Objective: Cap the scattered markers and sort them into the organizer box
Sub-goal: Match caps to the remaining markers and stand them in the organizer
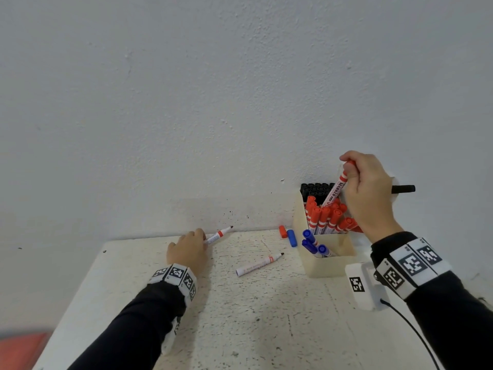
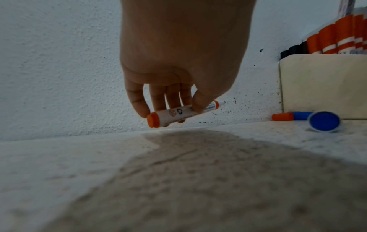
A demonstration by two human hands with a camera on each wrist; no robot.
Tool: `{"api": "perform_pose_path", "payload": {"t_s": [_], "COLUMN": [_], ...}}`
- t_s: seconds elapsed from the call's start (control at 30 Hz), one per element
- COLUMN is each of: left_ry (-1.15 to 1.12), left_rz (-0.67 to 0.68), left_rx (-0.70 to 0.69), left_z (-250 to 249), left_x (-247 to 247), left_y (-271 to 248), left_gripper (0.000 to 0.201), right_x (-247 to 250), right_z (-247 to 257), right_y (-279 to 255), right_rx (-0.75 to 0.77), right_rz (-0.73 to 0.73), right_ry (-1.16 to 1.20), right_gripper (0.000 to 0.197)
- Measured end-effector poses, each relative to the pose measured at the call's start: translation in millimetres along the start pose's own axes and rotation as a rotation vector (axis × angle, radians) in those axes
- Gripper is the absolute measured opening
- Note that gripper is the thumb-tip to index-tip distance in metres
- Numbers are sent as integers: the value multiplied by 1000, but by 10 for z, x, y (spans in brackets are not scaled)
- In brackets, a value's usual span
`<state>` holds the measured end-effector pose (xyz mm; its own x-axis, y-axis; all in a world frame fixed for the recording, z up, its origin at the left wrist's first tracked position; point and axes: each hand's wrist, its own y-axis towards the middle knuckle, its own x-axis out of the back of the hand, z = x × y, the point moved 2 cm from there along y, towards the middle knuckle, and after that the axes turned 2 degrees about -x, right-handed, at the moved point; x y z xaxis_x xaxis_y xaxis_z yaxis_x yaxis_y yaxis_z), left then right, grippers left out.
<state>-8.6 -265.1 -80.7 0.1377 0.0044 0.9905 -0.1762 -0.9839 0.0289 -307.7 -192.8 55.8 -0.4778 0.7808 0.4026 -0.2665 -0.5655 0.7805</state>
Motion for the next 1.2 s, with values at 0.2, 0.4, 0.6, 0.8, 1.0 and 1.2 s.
{"api": "perform_pose_path", "payload": {"t_s": [0.2, 0.4, 0.6, 0.8, 1.0, 1.2], "left_ry": [3, -4, -2, -6, 3, -94], "left_rz": [8, 7, 14, 8, -6, -24], "left_rx": [-2, -2, -15, -11, -32, -25], "left_z": [-21, -28, -57, -68, -139, -185], "left_x": [24, 25, 10, 32, 68, 34], "left_y": [-31, -57, -110, -151, -215, -257], "left_gripper": [21, 22, 21, 20, 22, 19], "right_x": [-190, -315, -161, -449, -631, -781], "right_z": [-174, -306, 251, 459, 325, 301], "right_y": [-128, -222, -347, -1287, -1424, -1424], "right_rx": [-170, -333, 0, 42, -6, -43], "right_rz": [262, 563, 487, 1685, 1672, 1631], "right_ry": [-149, -387, -37, -282, -273, -265], "right_gripper": [19, 26, 14, 33, 29, 30]}}
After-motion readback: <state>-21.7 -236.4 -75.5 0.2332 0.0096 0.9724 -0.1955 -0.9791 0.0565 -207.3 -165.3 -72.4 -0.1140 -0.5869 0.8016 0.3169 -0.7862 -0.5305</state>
